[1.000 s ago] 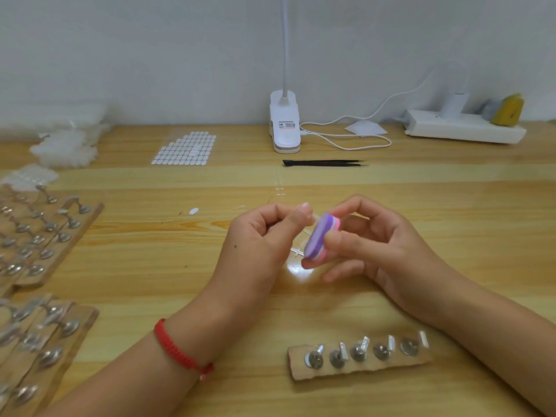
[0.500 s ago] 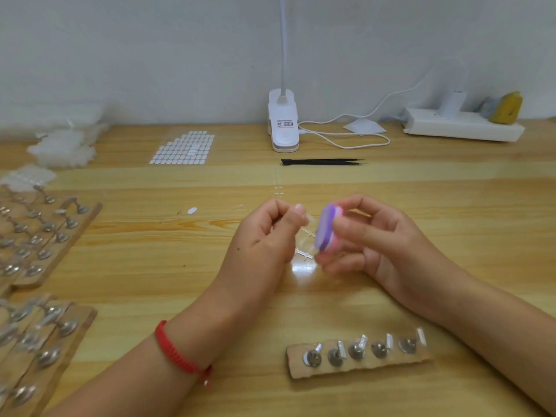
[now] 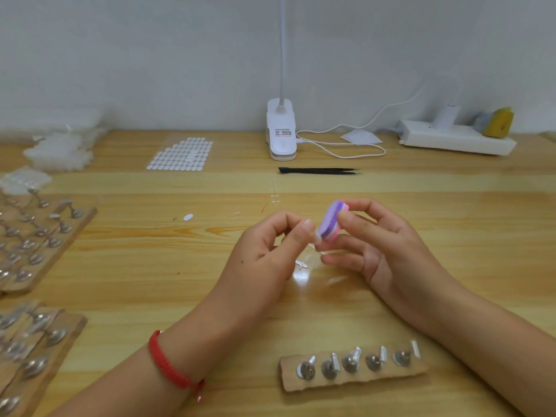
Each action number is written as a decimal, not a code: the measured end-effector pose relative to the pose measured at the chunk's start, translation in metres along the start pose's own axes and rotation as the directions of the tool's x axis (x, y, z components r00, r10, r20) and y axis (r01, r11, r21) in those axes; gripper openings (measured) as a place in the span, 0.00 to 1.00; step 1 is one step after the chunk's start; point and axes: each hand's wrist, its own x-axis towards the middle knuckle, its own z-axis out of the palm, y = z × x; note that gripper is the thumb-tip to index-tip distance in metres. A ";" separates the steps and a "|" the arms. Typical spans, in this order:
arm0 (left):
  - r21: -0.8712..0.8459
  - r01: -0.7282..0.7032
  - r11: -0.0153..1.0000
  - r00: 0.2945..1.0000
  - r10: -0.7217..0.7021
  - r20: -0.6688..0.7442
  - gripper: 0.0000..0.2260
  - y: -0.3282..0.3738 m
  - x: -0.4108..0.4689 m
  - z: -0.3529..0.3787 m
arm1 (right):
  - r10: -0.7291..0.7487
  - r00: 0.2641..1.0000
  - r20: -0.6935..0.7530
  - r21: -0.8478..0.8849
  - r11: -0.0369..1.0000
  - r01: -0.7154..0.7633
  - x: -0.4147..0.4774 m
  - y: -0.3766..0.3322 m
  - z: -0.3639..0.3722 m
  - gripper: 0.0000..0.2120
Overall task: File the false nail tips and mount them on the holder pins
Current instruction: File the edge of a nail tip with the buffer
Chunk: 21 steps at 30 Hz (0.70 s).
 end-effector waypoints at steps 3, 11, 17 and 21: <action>-0.011 -0.004 1.000 0.999 0.004 -0.048 0.11 0.001 0.001 0.000 | 0.010 0.996 0.085 -0.095 0.995 -0.002 -0.001 0.002 0.002 0.12; -0.001 -0.020 1.000 0.996 0.019 -0.091 0.11 0.005 -0.001 0.001 | 0.005 0.995 0.096 -0.122 0.993 0.007 -0.001 0.002 0.002 0.12; 0.010 -0.026 1.000 0.992 0.027 -0.121 0.11 0.003 -0.001 0.001 | 0.022 0.998 0.061 -0.043 0.999 -0.020 0.000 0.001 0.000 0.11; 0.051 -0.043 0.998 0.996 0.047 -0.070 0.11 0.002 -0.003 0.003 | -0.005 1.000 0.015 -0.038 0.999 0.005 0.000 0.001 0.000 0.10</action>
